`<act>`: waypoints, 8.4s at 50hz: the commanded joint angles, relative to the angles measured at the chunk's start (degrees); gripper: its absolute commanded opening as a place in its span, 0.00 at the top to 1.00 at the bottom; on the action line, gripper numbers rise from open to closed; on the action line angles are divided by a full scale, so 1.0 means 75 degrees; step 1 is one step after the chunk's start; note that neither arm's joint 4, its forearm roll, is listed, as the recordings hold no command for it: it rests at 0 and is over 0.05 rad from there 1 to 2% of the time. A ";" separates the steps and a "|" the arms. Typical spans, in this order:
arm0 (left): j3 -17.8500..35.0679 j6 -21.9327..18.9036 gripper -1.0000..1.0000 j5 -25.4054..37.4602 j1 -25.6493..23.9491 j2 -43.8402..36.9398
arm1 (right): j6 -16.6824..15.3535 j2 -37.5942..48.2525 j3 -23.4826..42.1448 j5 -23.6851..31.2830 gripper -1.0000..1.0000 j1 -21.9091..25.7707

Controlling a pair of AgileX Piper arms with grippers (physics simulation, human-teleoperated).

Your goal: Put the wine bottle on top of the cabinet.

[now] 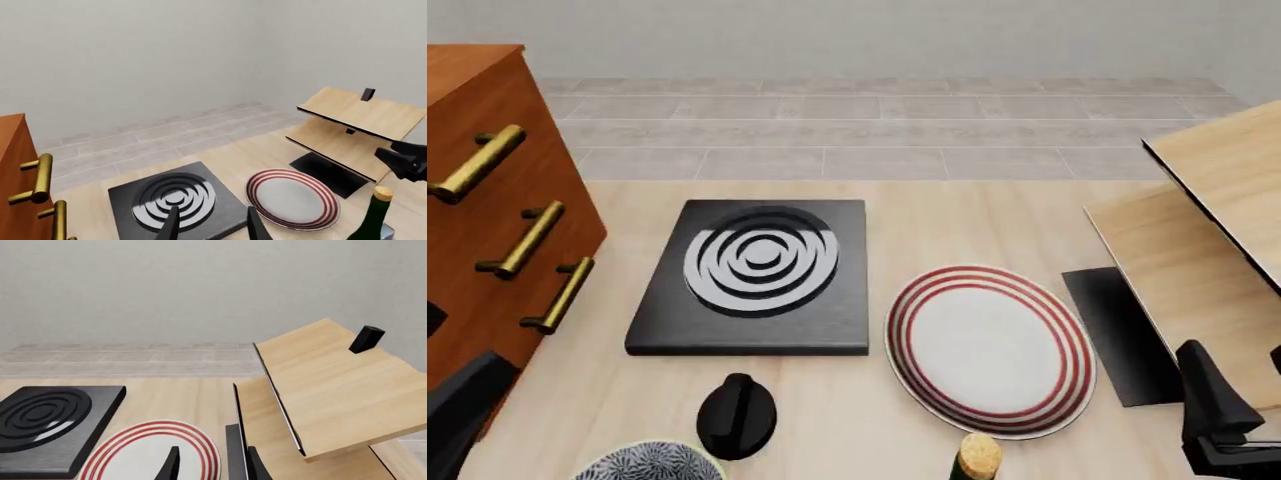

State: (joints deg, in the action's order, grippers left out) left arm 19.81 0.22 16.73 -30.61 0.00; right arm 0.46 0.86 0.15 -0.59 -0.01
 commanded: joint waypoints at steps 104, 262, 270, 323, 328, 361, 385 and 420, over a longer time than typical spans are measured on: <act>-0.1288 0.0439 0.00 -0.4763 -0.4977 -0.3704 | -0.0001 0.0014 -0.0001 -0.0016 0.00 0.0000; -0.0373 -0.0028 0.00 -1.1549 -0.6036 -1.2759 | -0.0001 0.0014 -0.0001 -0.0015 0.00 -0.0002; -0.0345 -0.0032 0.00 -1.1549 -0.5908 -1.2868 | 0.0000 0.0014 -0.0001 -0.0016 0.00 0.0002; 0.0676 -0.0365 1.00 -1.1550 -0.5830 -1.4276 | 0.0001 0.0016 -0.0001 -0.0016 0.00 0.0001; 0.0500 -0.0393 1.00 -1.1550 -0.5750 -1.4027 | 0.0001 0.0014 -0.0001 -0.0015 0.00 -0.0001; -0.0957 -0.0603 1.00 -1.1524 -0.5458 -1.1629 | -0.0001 0.0012 -0.0001 -0.0015 0.00 0.0000; -0.1216 -0.0837 1.00 -0.9657 -0.5104 -0.9065 | 0.0000 0.0016 -0.0001 -0.0016 0.00 0.0001; -0.0649 -0.1474 1.00 -0.5272 -0.3977 -0.4640 | -0.0001 0.0017 -0.0001 -0.0016 0.00 0.0002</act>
State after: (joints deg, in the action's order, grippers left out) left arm 12.52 -7.99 -34.53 -63.50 -46.31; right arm 0.46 0.97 0.14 -0.71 0.00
